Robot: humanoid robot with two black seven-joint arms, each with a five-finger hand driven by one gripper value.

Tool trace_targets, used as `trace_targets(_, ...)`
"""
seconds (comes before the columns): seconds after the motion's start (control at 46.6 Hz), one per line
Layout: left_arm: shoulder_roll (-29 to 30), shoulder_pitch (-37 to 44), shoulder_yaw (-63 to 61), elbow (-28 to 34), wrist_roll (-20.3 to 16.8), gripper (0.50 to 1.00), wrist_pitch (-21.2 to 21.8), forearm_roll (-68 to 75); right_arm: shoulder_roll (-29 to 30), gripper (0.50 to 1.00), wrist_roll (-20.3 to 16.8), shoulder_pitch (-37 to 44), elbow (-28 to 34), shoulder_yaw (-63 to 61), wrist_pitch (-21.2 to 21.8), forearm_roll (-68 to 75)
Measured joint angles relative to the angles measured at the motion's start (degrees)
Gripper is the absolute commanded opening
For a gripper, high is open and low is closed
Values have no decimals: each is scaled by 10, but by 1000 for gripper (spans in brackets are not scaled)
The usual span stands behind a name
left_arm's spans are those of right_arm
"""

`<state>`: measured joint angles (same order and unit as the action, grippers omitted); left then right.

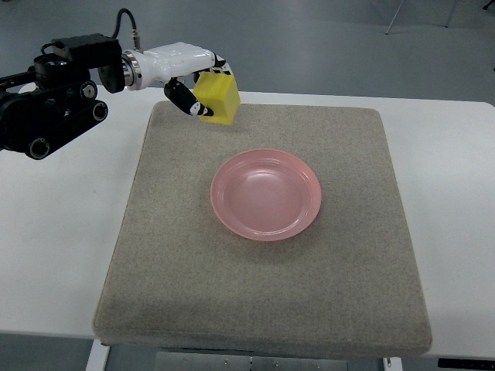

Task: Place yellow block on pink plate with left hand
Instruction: 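Lift the cube and carry it over the pink plate, then release the cube onto the plate and raise the left hand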

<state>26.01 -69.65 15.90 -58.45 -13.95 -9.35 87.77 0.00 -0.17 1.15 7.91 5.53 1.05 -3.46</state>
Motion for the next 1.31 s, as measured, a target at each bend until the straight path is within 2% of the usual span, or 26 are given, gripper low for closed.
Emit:
trace_targets(0.129,9,7,0,-86,-19,500,-29,3,0,924,0,0,0,0,0,0)
trace_targets(0.279,7,12,-45,-130,-20,500,-33,22,0,924,0,0,0,0,0,0)
trace_targets(0.451,2,23,-71,-118,-18,500,-14,88,0,924,0,0,0,0,0,0)
trace_targets(0.601,-24,33,-72,-98,-15,500,36,107,0,924,0,0,0,0,0,0)
trace_targets(0.859,-45,47,-75,-77,-13,500,51,109,0,924,0,0,0,0,0,0)
trace_targets(0.923,-47,48,-75,-76,-13,612,54,109,0,924,0,0,0,0,0,0)
trace_targets(0.945,-48,49,-75,-76,-13,681,56,109,0,924,0,0,0,0,0,0)
trace_targets(0.988,-49,49,-75,-76,-13,854,60,109,0,924,0,0,0,0,0,0)
trace_targets(1.052,-52,49,-74,-76,-13,979,65,104,0,924,0,0,0,0,0,0)
trace_targets(1.074,-52,49,-74,-76,-13,994,67,104,0,924,0,0,0,0,0,0)
trace_targets(1.31,-46,47,-70,-78,-14,994,68,92,0,924,0,0,0,0,0,0)
